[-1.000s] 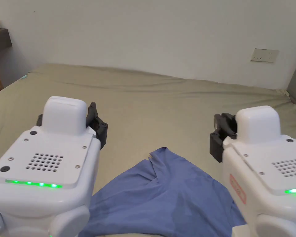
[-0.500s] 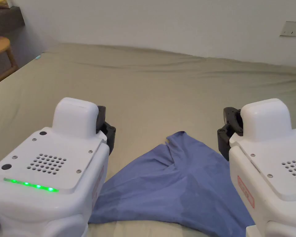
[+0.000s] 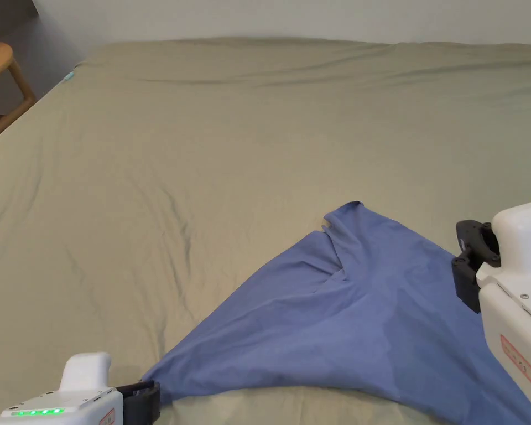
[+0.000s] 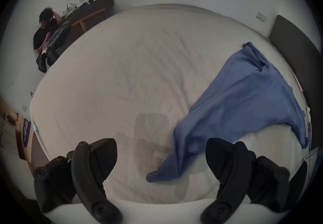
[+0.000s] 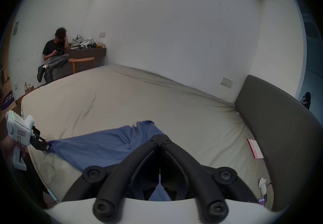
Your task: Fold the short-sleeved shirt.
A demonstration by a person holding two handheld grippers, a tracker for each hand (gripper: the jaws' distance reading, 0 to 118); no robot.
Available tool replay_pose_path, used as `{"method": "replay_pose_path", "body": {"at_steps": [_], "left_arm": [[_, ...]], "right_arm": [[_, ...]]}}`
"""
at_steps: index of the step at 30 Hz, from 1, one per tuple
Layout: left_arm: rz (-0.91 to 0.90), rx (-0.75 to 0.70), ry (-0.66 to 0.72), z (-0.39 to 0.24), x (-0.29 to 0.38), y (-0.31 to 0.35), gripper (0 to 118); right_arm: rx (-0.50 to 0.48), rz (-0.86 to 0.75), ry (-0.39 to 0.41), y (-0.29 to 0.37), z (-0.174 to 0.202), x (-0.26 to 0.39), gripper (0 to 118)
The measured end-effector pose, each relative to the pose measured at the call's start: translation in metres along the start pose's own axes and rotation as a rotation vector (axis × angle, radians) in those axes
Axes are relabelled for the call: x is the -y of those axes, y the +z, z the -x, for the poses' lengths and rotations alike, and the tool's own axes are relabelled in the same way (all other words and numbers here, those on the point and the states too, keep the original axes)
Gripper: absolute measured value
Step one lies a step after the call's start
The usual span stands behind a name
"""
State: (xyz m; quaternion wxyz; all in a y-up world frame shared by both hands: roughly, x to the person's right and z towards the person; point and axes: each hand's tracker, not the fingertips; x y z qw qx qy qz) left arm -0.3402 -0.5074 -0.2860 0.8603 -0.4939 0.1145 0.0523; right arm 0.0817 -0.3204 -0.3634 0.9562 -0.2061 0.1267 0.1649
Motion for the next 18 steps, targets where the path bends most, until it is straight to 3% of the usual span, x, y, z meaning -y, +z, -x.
{"method": "replay_pose_path", "body": {"at_steps": [4,6,8,9,10,12,13,14,16,17,18], "left_arm": [[0.034,-0.027,-0.012,-0.007,0.005,-0.017,102],[0.038,-0.031,-0.024,-0.01,0.005,-0.019,91],[0.035,-0.001,-0.006,-0.009,0.004,-0.017,65],[0.031,0.023,-0.011,-0.013,0.003,-0.015,44],[0.024,0.026,-0.027,-0.017,0.002,-0.012,5],[0.001,0.096,-0.096,-0.026,0.001,-0.006,4],[-0.01,0.082,-0.115,-0.034,0.001,-0.004,4],[-0.028,-0.003,-0.144,-0.039,0.001,0.0,4],[-0.112,0.006,-0.103,-0.035,0.0,0.013,4],[-0.099,0.031,-0.064,-0.032,-0.002,0.018,4],[-0.106,0.046,-0.034,-0.027,-0.003,0.025,4]], "right_arm": [[0.02,0.048,0.018,-0.01,-0.008,0.006,2],[0.027,0.071,0.02,-0.017,-0.013,0.007,2],[0.023,0.103,0.016,-0.025,-0.018,0.008,2],[0.017,0.118,0.011,-0.031,-0.021,0.008,2],[0.017,0.131,0.009,-0.038,-0.024,0.008,2],[0.019,0.17,0.024,-0.056,-0.03,0.008,3],[0.018,0.178,0.021,-0.065,-0.036,0.008,9],[0.023,0.191,0.016,-0.076,-0.042,0.008,24],[0.024,0.272,0.031,-0.106,-0.055,0.01,75],[0.019,0.302,0.011,-0.122,-0.065,0.015,84],[0.027,0.34,0.016,-0.142,-0.071,0.021,84]]}}
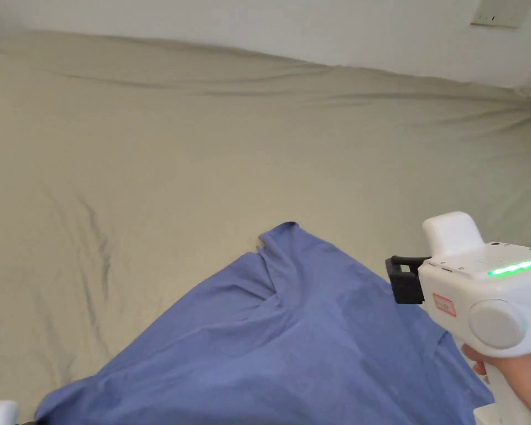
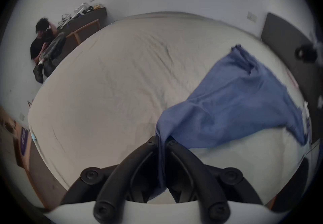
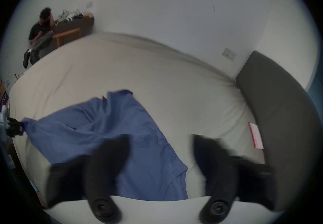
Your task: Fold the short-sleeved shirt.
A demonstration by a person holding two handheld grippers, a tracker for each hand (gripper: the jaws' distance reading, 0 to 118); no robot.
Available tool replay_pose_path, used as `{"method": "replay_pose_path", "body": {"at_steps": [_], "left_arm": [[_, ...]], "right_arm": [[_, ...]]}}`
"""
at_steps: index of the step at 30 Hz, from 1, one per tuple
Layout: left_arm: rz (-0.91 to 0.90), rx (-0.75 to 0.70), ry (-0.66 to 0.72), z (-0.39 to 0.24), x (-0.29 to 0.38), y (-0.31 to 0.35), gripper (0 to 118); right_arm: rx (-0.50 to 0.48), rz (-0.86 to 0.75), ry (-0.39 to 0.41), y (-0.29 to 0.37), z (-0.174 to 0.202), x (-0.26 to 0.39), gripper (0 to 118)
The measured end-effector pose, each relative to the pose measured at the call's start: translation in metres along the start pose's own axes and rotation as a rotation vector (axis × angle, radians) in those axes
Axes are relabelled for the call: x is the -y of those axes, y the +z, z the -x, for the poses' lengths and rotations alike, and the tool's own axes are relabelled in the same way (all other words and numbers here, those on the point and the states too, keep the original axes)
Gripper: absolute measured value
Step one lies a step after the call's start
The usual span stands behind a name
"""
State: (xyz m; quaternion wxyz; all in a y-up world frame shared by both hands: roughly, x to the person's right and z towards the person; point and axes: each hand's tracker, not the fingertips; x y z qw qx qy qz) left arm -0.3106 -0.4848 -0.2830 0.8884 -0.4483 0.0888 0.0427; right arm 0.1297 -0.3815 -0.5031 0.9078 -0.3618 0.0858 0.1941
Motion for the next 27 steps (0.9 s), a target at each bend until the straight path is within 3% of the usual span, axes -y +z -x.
{"method": "replay_pose_path", "body": {"at_steps": [1,5,7,10,12,13,15,17,19,20,24,27], "left_arm": [[-0.026,0.018,0.033,0.002,-0.001,0.006,4],[-0.035,0.043,0.043,0.007,-0.006,0.026,4],[-0.076,0.033,0.062,0.005,-0.007,0.033,4],[-0.085,0.023,0.045,-0.002,-0.007,0.04,4],[-0.083,0.015,0.035,-0.006,-0.006,0.042,4],[-0.077,0.014,0.031,-0.007,-0.007,0.042,4],[-0.073,0.01,0.018,-0.009,-0.007,0.041,4],[-0.072,0.011,0.016,-0.009,-0.006,0.041,4],[-0.075,0.008,0.008,-0.01,-0.008,0.041,4],[-0.072,0.007,0.005,-0.01,-0.008,0.041,4],[-0.088,0.007,0.008,-0.012,-0.011,0.045,4],[-0.123,0.014,0.015,-0.009,-0.015,0.053,4]], "right_arm": [[-0.034,0.047,0.015,-0.022,-0.006,0.002,107],[-0.061,0.187,0.068,-0.104,-0.019,0.019,109],[-0.043,0.25,0.056,-0.141,-0.019,0.03,109],[0.009,0.271,0.138,-0.175,-0.016,0.041,109],[-0.064,0.304,0.096,-0.186,-0.018,0.043,110],[-0.082,0.309,0.023,-0.186,-0.025,0.039,109],[-0.144,0.319,-0.03,-0.186,-0.035,0.034,89],[-0.261,0.313,-0.007,-0.184,-0.036,0.035,50],[-0.269,0.277,0.03,-0.171,-0.026,0.033,3],[-0.28,0.268,0.068,-0.168,-0.022,0.034,3],[-0.144,0.234,0.24,-0.153,0.003,0.034,3],[-0.087,0.132,0.237,-0.112,0.005,0.024,3]]}}
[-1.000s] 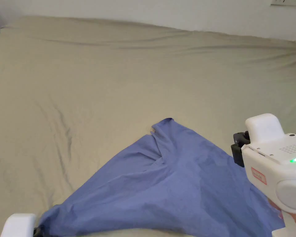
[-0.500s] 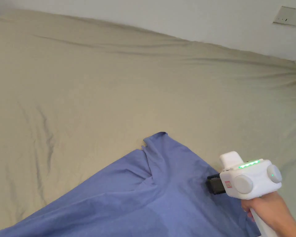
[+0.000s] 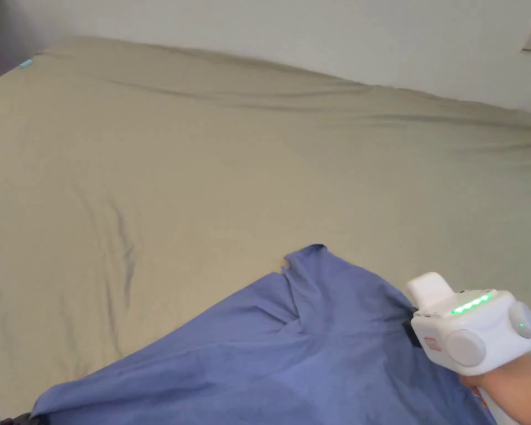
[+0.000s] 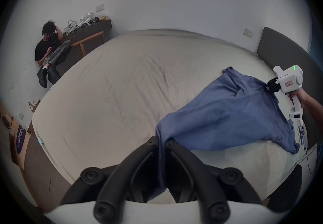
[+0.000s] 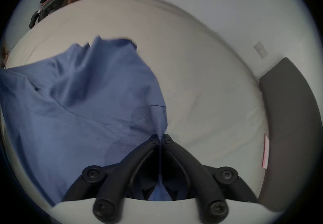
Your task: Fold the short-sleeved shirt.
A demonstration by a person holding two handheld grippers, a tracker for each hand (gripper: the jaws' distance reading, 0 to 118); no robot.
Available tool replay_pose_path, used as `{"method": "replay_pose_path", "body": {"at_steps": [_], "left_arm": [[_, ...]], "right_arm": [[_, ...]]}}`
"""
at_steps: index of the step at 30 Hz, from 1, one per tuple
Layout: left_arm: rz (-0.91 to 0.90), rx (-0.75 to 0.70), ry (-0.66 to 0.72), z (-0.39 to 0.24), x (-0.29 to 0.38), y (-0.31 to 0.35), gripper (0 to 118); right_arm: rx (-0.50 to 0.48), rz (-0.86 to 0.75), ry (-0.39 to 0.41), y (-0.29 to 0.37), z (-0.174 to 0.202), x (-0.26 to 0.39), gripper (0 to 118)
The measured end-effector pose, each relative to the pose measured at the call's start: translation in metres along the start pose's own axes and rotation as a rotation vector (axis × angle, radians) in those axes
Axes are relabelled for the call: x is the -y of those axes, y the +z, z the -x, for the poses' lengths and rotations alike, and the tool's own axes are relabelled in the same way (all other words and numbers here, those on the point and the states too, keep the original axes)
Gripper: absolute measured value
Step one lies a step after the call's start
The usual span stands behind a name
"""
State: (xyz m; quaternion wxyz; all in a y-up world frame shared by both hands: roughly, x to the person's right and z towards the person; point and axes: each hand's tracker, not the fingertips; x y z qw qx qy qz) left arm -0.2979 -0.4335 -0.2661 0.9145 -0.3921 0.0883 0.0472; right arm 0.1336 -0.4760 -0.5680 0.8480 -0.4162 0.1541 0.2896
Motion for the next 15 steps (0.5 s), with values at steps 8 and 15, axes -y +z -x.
{"method": "replay_pose_path", "body": {"at_steps": [8,15], "left_arm": [[-0.243,0.043,-0.014,-0.006,-0.058,0.055,4],[-0.47,0.046,-0.026,-0.004,-0.127,0.115,4]], "right_arm": [[0.144,-0.29,-0.144,0.177,-0.044,-0.009,3],[0.303,-0.573,-0.285,0.328,-0.079,0.002,3]]}}
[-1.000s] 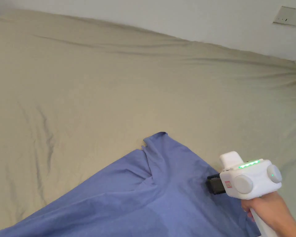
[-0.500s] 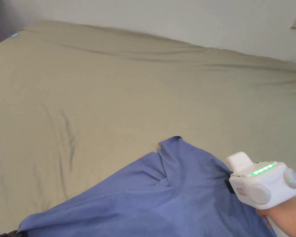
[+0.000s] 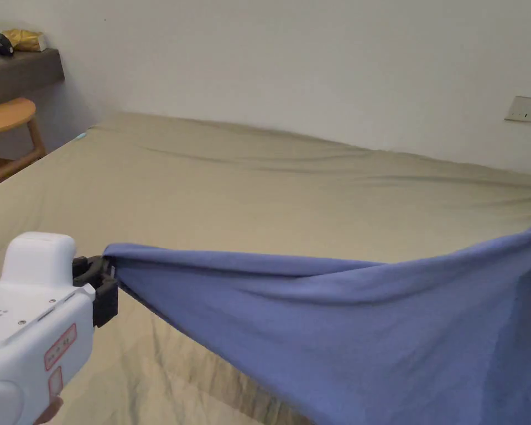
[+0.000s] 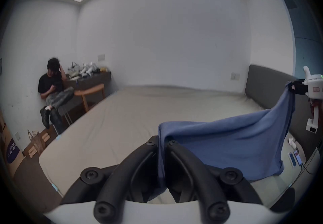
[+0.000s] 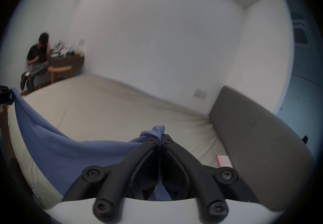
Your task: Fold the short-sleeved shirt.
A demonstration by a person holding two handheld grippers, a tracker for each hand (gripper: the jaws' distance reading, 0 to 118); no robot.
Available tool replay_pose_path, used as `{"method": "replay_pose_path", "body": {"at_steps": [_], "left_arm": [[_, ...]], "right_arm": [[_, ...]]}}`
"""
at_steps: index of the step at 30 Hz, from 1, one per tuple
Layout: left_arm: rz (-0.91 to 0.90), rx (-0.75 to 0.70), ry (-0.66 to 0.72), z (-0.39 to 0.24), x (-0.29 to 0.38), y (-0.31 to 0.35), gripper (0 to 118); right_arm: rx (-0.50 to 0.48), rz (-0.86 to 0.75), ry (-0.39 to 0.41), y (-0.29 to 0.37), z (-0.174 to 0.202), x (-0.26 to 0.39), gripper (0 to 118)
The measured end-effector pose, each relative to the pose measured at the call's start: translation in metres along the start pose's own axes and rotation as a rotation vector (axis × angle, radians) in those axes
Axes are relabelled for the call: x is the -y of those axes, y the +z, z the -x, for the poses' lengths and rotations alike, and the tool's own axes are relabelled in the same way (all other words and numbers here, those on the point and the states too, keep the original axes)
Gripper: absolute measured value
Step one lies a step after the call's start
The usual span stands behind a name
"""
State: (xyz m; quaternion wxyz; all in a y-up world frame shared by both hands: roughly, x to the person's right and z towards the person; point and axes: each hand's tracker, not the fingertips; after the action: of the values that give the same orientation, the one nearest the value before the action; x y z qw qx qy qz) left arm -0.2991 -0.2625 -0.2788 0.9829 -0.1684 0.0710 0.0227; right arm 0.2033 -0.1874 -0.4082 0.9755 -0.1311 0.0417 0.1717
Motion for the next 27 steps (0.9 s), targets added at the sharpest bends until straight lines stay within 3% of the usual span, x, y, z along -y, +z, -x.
{"method": "replay_pose_path", "body": {"at_steps": [3,7,12,16,27], "left_arm": [[-0.101,0.015,0.008,0.002,-0.039,0.016,4],[-0.226,-0.002,-0.032,-0.004,-0.09,0.035,4],[-0.343,-0.009,-0.062,-0.01,-0.15,0.051,4],[-0.392,-0.022,-0.098,-0.012,-0.191,0.058,4],[-0.425,-0.054,-0.143,-0.008,-0.272,0.048,4]], "right_arm": [[0.05,-0.07,-0.035,0.035,-0.022,-0.022,3],[0.044,-0.137,-0.086,0.075,-0.043,-0.047,3],[0.123,-0.238,-0.025,0.109,-0.048,-0.075,3],[0.11,-0.28,-0.087,0.12,-0.06,-0.094,3],[0.146,-0.388,-0.084,0.114,-0.067,-0.143,3]]}}
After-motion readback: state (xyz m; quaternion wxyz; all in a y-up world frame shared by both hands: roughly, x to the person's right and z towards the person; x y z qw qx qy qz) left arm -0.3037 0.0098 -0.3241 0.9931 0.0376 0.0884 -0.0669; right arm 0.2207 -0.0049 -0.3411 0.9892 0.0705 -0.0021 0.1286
